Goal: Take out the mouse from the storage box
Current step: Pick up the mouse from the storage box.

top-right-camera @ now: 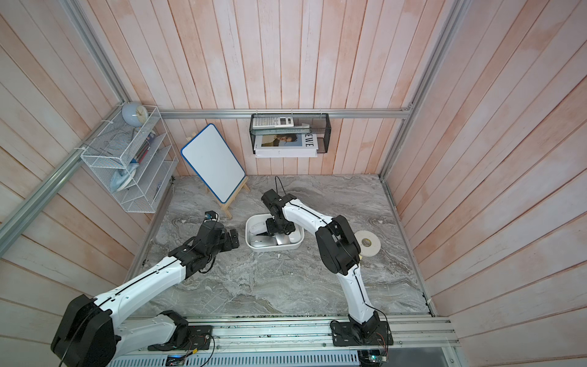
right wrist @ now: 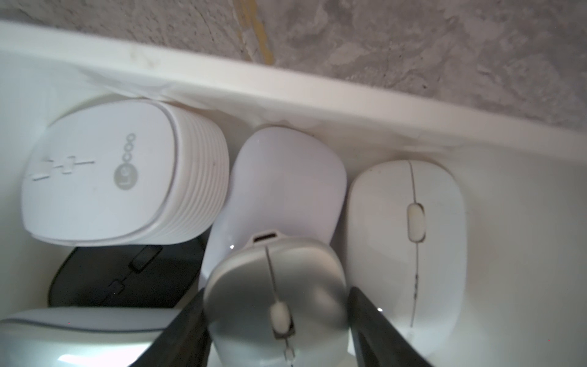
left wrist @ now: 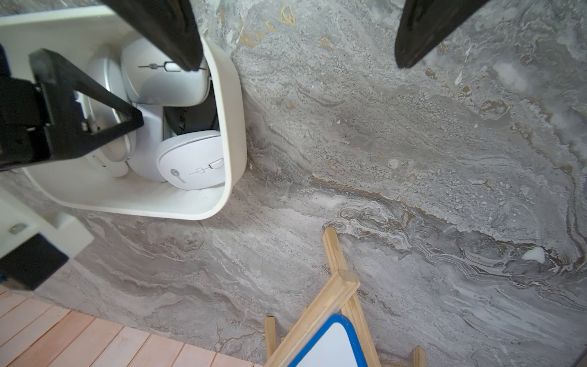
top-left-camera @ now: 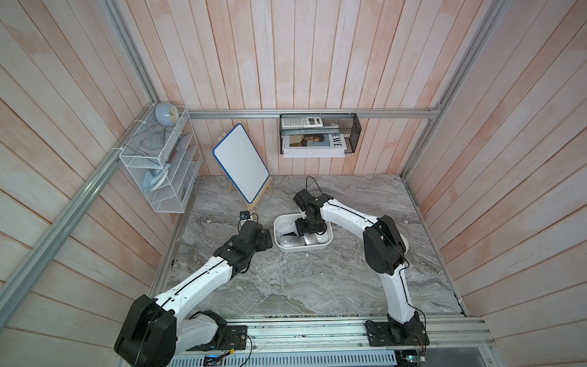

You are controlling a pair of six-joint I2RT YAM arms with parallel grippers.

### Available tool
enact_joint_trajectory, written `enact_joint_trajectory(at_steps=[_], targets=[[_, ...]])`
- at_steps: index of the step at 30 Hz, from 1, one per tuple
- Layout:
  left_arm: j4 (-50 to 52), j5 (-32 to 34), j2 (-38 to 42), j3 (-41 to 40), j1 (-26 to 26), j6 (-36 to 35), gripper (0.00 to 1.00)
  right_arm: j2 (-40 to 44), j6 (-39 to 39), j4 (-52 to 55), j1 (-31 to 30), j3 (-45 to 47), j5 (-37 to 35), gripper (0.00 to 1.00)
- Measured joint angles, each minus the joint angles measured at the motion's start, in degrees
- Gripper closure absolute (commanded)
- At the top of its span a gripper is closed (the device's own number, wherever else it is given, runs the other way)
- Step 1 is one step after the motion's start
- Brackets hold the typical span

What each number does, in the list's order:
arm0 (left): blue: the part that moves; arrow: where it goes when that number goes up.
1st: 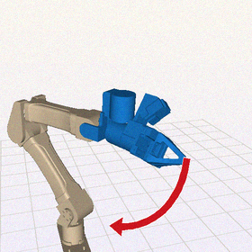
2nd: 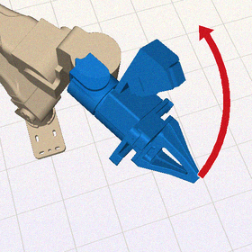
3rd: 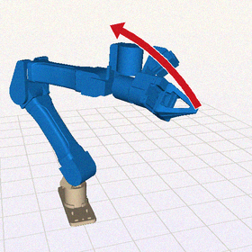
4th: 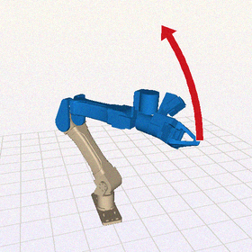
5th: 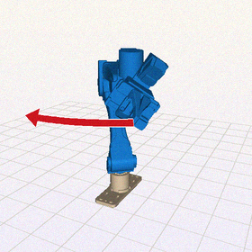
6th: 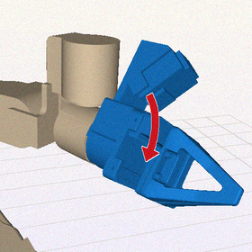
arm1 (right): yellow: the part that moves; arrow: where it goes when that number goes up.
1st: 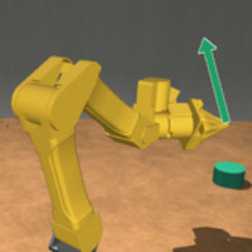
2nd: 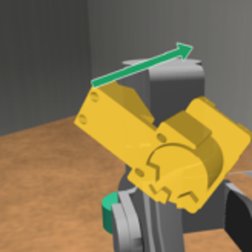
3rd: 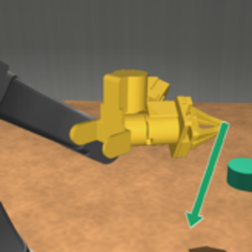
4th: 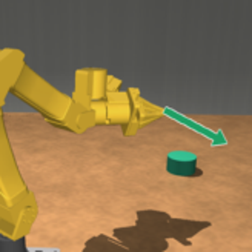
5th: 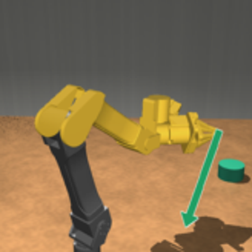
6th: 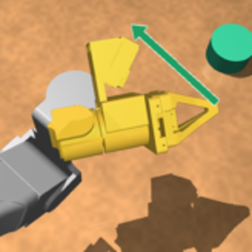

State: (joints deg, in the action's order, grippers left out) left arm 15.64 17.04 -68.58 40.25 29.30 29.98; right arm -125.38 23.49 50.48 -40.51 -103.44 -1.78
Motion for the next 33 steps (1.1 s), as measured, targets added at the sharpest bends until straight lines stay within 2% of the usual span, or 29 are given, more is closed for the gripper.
enact_joint_trajectory(at_steps=[6,12,16,20,33], targets=[[0.0,0.0,0.2,0.0,0.0,0.0,0.00,-0.2,-0.4,-0.3,0.0,-0.2,-0.7,0.43],[0.0,0.1,0.2,-0.1,0.0,0.0,0.00,-0.2,-0.7,0.2,-0.3,-0.3,-1.2,0.49],[0.0,0.4,0.2,-0.1,0.0,0.0,0.00,-0.2,-0.9,0.2,-0.3,-0.3,-1.1,0.43],[0.0,0.4,0.2,-0.1,0.0,0.0,0.00,-0.2,-0.8,0.8,-0.4,-0.3,-1.2,0.42],[-0.2,0.4,0.2,-0.1,0.0,0.1,0.00,-1.3,2.0,7.1,-3.6,-0.9,-8.8,0.63]])
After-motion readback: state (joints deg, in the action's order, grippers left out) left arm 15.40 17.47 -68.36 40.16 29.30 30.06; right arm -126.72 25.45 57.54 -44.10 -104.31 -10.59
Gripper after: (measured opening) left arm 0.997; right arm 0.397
